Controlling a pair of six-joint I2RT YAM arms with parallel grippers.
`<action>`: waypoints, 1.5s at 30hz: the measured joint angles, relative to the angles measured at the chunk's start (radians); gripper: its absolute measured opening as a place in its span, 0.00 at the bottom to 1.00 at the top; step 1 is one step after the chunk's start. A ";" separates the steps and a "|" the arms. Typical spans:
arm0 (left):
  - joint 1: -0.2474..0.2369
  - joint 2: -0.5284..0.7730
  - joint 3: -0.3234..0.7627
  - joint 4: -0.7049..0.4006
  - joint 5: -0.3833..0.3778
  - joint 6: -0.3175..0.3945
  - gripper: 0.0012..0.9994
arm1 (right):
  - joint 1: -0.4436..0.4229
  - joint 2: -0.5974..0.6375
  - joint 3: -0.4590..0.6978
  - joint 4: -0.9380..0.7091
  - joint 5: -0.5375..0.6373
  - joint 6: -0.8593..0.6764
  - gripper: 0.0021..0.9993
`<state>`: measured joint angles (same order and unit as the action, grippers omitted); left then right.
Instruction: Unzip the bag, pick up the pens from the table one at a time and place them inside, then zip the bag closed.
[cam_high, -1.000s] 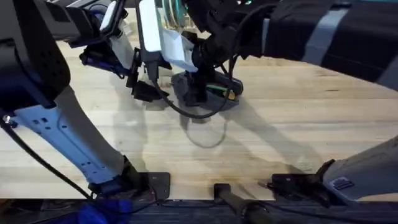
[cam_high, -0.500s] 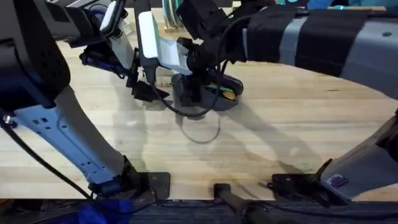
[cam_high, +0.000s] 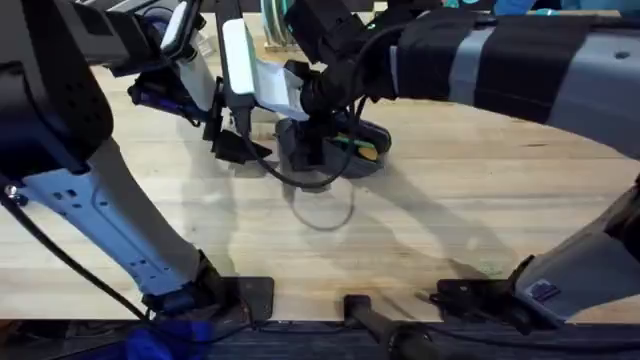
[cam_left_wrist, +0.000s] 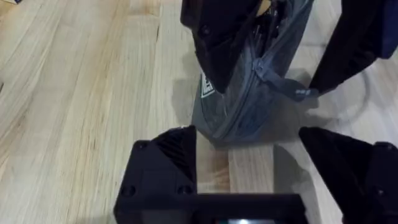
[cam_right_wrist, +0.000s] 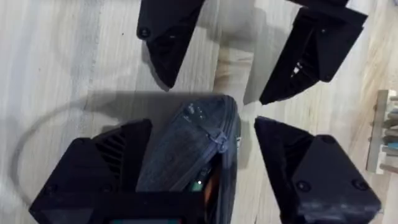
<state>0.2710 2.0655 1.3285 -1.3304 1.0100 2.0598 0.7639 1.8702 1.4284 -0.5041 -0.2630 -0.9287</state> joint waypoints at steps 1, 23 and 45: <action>0.000 0.000 0.000 0.000 0.000 0.000 0.99 | 0.000 0.000 0.000 0.000 0.000 0.000 1.00; 0.000 0.000 0.000 0.000 0.000 0.000 0.99 | 0.000 0.000 0.000 0.000 0.000 -0.136 1.00; 0.000 0.000 0.000 0.000 0.000 0.000 0.99 | 0.000 0.000 0.000 -0.004 -0.049 -0.307 1.00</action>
<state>0.2710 2.0655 1.3285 -1.3304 1.0100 2.0595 0.7639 1.8702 1.4286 -0.5083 -0.3121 -1.2358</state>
